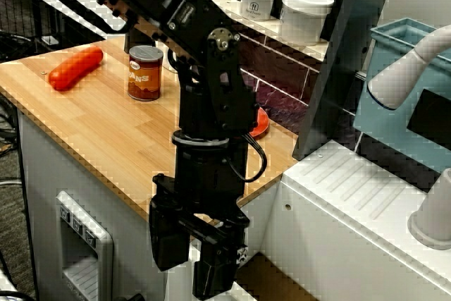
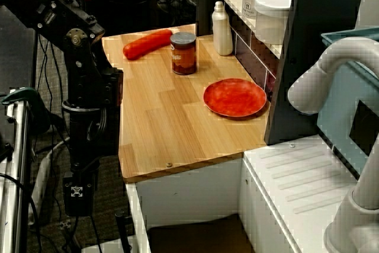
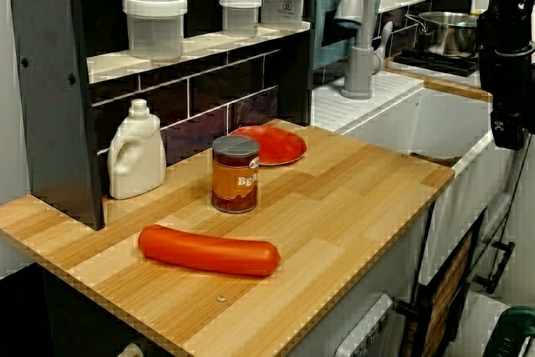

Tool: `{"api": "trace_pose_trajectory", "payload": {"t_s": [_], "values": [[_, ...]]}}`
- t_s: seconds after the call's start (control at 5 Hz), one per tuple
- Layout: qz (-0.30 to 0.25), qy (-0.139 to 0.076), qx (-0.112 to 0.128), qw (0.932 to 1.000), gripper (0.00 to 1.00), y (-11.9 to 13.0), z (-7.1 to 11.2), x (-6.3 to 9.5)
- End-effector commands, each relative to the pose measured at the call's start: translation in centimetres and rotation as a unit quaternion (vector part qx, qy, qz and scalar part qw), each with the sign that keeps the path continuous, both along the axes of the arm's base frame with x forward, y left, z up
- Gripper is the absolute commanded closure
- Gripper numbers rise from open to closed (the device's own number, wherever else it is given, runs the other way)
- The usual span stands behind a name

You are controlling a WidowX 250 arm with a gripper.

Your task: Push into sink

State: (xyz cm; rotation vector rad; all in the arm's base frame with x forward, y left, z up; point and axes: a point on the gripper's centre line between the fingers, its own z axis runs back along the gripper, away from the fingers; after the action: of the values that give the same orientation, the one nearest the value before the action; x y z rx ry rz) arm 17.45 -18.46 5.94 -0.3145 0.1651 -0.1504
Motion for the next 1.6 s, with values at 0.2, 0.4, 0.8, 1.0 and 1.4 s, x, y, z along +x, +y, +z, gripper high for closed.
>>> {"api": "trace_pose_trajectory", "payload": {"t_s": [0.2, 0.4, 0.8, 1.0, 1.4], "values": [[-0.007, -0.027, -0.025, 0.9993, 0.00, 3.3, 4.9, -0.9], [-0.004, -0.070, -0.064, 0.9955, 0.00, 4.6, 9.6, -2.5], [0.061, -0.134, 0.006, 0.9891, 0.00, 8.5, 12.7, -1.7], [0.179, -0.166, 0.067, 0.9675, 0.00, 10.3, 9.3, -0.1], [0.235, -0.117, 0.065, 0.9627, 0.00, 12.5, 4.6, 4.9]]}}
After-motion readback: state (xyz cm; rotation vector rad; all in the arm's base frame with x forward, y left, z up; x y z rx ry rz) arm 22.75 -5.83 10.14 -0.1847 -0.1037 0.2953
